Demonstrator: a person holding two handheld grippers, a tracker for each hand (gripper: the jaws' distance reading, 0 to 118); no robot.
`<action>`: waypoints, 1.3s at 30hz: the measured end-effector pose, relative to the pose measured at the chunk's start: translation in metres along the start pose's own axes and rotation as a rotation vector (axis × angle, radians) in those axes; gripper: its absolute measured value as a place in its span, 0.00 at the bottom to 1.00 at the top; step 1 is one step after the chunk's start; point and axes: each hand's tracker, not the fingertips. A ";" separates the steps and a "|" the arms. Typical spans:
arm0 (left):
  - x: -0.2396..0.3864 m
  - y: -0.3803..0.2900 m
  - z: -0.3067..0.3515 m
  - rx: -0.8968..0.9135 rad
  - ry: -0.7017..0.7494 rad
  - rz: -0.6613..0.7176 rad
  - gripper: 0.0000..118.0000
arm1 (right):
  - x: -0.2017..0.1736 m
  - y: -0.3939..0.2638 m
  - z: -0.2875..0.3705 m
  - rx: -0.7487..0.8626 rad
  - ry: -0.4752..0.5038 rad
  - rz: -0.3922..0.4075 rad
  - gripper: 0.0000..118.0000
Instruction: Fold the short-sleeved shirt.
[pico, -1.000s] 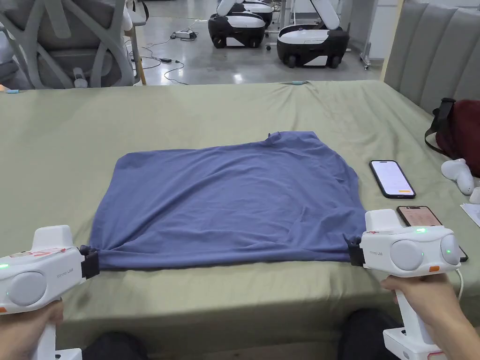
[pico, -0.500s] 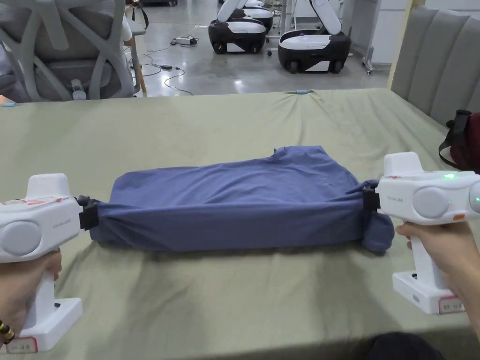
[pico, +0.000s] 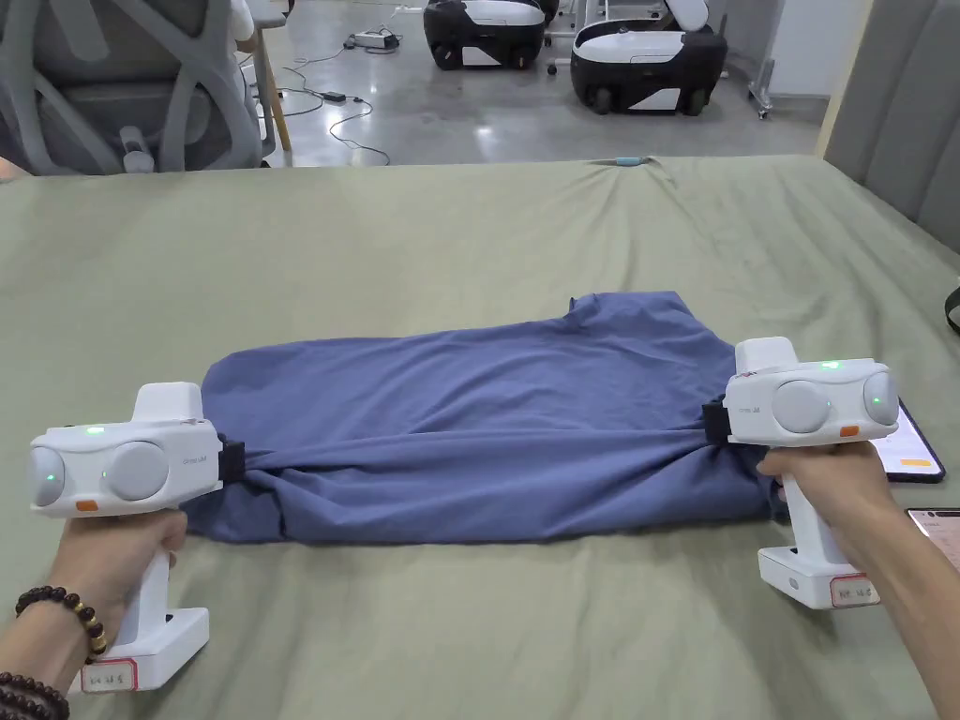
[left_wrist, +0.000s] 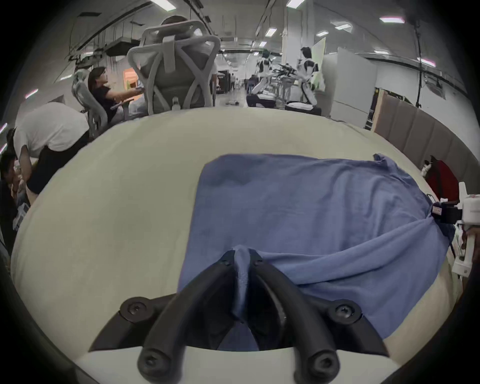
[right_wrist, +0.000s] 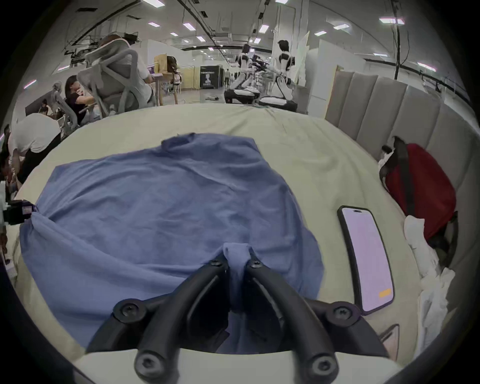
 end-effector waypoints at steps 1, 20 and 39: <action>0.000 0.000 0.002 0.003 0.001 0.003 0.09 | 0.000 -0.001 0.000 0.006 -0.002 0.003 0.44; -0.005 -0.058 0.132 0.074 0.049 -0.022 0.00 | -0.018 -0.075 0.129 0.052 0.004 0.025 0.00; -0.006 -0.034 0.031 -0.119 0.046 -0.063 0.69 | -0.018 -0.067 0.109 0.038 0.030 0.051 0.00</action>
